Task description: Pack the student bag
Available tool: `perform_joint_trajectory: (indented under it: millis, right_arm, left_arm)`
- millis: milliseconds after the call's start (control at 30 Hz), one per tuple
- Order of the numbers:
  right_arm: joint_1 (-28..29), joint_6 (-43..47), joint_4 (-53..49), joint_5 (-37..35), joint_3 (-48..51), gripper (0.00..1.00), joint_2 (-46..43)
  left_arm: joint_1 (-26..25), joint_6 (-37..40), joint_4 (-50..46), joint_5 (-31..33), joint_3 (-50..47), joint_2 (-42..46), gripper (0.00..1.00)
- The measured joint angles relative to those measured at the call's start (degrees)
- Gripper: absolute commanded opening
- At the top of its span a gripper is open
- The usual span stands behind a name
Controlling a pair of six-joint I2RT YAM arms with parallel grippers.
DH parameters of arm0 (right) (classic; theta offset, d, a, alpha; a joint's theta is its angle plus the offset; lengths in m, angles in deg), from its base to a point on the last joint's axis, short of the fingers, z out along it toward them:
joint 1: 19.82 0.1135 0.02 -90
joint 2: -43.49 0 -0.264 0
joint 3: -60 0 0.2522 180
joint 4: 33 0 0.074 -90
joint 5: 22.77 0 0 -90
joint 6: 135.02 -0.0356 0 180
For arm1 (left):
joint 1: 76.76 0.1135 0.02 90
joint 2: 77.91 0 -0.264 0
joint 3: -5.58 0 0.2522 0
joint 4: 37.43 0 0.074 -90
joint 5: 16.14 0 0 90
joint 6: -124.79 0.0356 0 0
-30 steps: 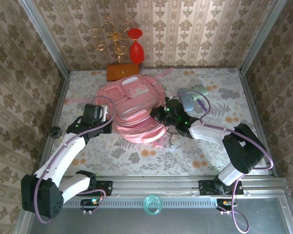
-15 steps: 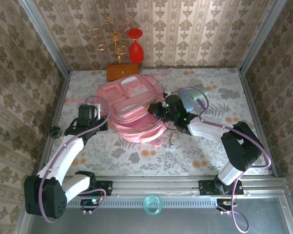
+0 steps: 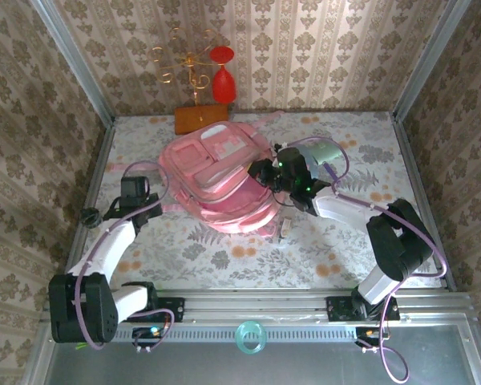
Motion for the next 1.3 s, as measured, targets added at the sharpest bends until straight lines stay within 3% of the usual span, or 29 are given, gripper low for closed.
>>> perform_joint_trajectory:
  millis: [33,67,100,167,400,600,867,1033,1300]
  right_arm:
    - [0.0,0.0,0.0,0.0,-0.3,0.00,0.0]
    - [0.0,0.1,0.0,0.0,-0.5,0.00,0.0]
    - [0.0,0.2,0.0,0.0,-0.6,0.00,0.0]
    - [0.0,0.2,0.0,0.0,-0.6,0.00,0.0]
    - [0.0,0.2,0.0,0.1,-1.1,0.00,0.9]
    - [0.0,0.2,0.0,0.1,-1.3,0.00,1.3]
    - [0.0,0.2,0.0,0.1,-1.3,0.00,1.3]
    - [0.0,0.2,0.0,0.1,-1.3,0.00,1.3]
    - [-0.2,0.2,0.0,0.1,-1.3,0.00,1.3]
  left_arm:
    - [0.0,-0.2,0.6,-0.5,-0.4,0.4,0.00]
    - [-0.1,-0.4,1.9,-1.5,-1.2,1.4,0.07]
    - [-0.3,-0.7,3.0,-3.1,-2.4,3.0,0.21]
    - [-1.2,-1.4,4.5,-6.4,-4.7,6.5,0.31]
    - [-4.2,-0.2,10.8,-17.6,-10.9,10.5,0.48]
    - [-8.8,2.0,17.7,-20.1,-13.5,6.7,0.50]
    - [-9.1,3.1,20.6,-19.6,-9.1,-4.6,0.45]
    - [-9.1,4.3,21.5,-20.7,-7.4,-7.0,0.45]
    - [-9.4,6.1,22.7,-23.2,-5.4,-10.9,0.33]
